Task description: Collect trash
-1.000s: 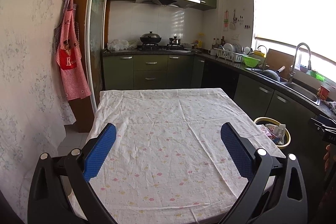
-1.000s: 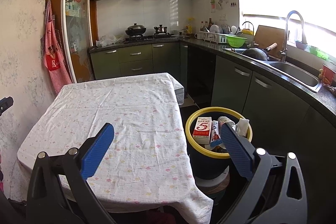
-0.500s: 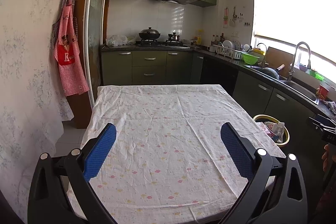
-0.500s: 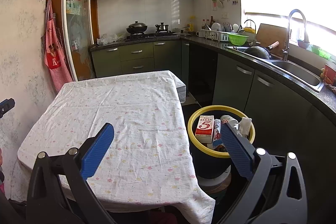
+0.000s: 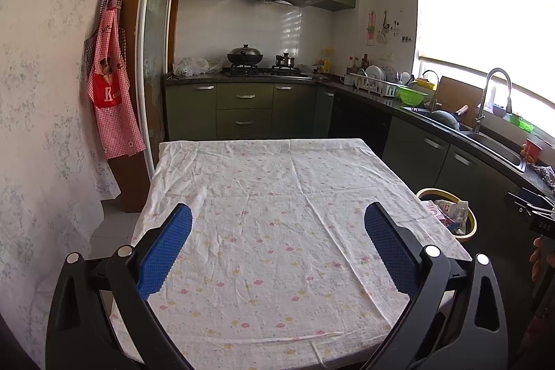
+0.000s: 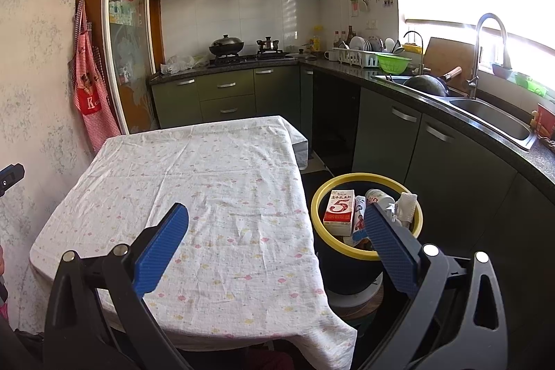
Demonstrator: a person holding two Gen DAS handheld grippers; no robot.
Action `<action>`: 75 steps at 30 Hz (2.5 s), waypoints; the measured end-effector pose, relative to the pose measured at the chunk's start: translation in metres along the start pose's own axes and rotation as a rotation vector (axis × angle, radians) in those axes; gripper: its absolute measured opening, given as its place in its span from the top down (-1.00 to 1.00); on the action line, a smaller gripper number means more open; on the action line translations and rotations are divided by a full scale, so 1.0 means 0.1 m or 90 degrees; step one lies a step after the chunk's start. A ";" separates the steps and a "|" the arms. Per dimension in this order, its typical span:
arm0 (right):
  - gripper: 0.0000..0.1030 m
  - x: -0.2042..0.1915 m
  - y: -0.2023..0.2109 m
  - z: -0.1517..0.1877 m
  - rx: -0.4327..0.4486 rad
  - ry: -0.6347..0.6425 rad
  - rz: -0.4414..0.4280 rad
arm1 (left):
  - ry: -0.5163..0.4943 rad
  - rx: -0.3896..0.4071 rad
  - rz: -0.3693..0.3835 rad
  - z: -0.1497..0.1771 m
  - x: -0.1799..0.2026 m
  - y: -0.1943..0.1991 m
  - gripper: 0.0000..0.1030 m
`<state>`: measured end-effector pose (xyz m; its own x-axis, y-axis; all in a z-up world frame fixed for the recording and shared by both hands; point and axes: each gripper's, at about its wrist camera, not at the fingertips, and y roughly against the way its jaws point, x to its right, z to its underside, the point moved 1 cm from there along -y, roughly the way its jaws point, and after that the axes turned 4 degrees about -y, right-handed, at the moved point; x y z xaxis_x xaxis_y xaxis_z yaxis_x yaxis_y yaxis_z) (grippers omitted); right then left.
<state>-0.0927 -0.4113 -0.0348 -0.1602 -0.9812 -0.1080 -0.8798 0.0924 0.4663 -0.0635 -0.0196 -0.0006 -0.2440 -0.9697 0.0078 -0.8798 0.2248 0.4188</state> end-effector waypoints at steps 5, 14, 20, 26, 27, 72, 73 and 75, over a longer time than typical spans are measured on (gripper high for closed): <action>-0.87 0.00 0.00 0.00 0.000 -0.001 0.000 | 0.000 -0.001 0.000 0.01 0.00 -0.01 -0.91; -0.87 -0.01 0.00 0.01 -0.001 -0.001 0.000 | -0.001 -0.003 0.000 0.01 0.00 -0.01 -0.91; -0.87 -0.01 -0.01 0.00 -0.001 -0.001 0.000 | 0.000 -0.003 -0.001 0.01 0.00 -0.01 -0.91; -0.87 -0.01 -0.01 0.00 -0.001 -0.002 -0.001 | 0.000 -0.003 0.000 0.01 0.00 -0.01 -0.91; -0.87 0.00 -0.01 0.00 -0.001 -0.002 0.000 | 0.000 -0.003 0.000 0.01 0.00 -0.02 -0.91; -0.87 -0.55 -1.78 -0.60 -0.145 0.039 -0.099 | 0.004 -0.183 -0.042 -0.21 -0.49 -2.19 -0.91; -0.87 -0.62 -2.00 -0.64 -0.162 0.041 -0.102 | 0.007 -0.193 -0.046 -0.21 -0.56 -2.35 -0.91; -0.87 -0.78 -2.44 -0.65 -0.193 0.050 -0.108 | 0.012 -0.206 -0.054 -0.22 -0.69 -2.70 -0.91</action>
<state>0.1638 -0.3685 -0.0828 0.0214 -0.9894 -0.1438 -0.7165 -0.1155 0.6879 0.2000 -0.0160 -0.0947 -0.1649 -0.9860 -0.0242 -0.7204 0.1037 0.6858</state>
